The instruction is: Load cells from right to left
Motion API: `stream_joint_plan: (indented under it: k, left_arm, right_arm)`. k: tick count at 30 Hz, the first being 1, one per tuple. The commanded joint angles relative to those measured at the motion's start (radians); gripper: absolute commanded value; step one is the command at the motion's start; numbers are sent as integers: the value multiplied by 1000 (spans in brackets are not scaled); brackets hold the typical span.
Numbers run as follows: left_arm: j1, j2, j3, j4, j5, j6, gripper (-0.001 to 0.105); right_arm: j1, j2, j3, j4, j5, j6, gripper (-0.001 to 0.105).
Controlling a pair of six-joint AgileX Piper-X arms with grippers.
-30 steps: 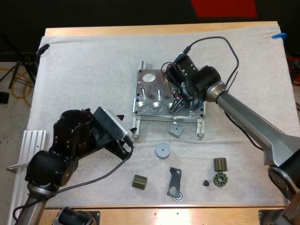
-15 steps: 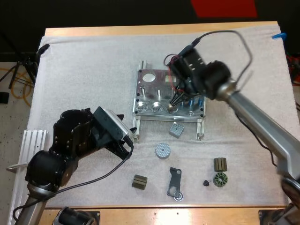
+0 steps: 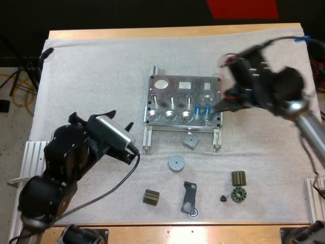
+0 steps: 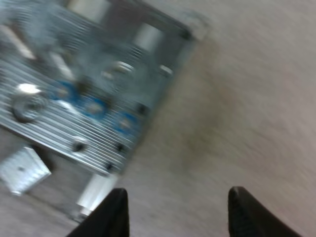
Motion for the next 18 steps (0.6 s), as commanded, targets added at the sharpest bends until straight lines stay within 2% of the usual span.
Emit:
stream_joint_plan:
  k: [1, 3, 5, 8, 13, 18]
  left_arm:
    - [-1, -22, -4, -6, -54, 9, 49]
    - [-1, -37, -4, 14, -85, 31, 49]
    - [-1, -53, -4, 43, -142, 47, 49]
    - [-1, -76, -4, 58, -159, 50, 49]
    - [-1, -118, -4, 78, -164, 52, 49]
    - [-1, -186, -4, 129, -164, 44, 48]
  right_arm:
    - [-19, -59, 35, 18, 30, 9, 45]
    - [-32, -137, 87, 17, 76, 9, 45]
    - [-27, -243, 167, 17, 184, 9, 45]
    - [-2, -387, 257, 17, 295, 16, 45]
    - [-6, -589, 356, 107, 353, 89, 45]
    - [-3, -724, 402, 149, 330, 171, 45]
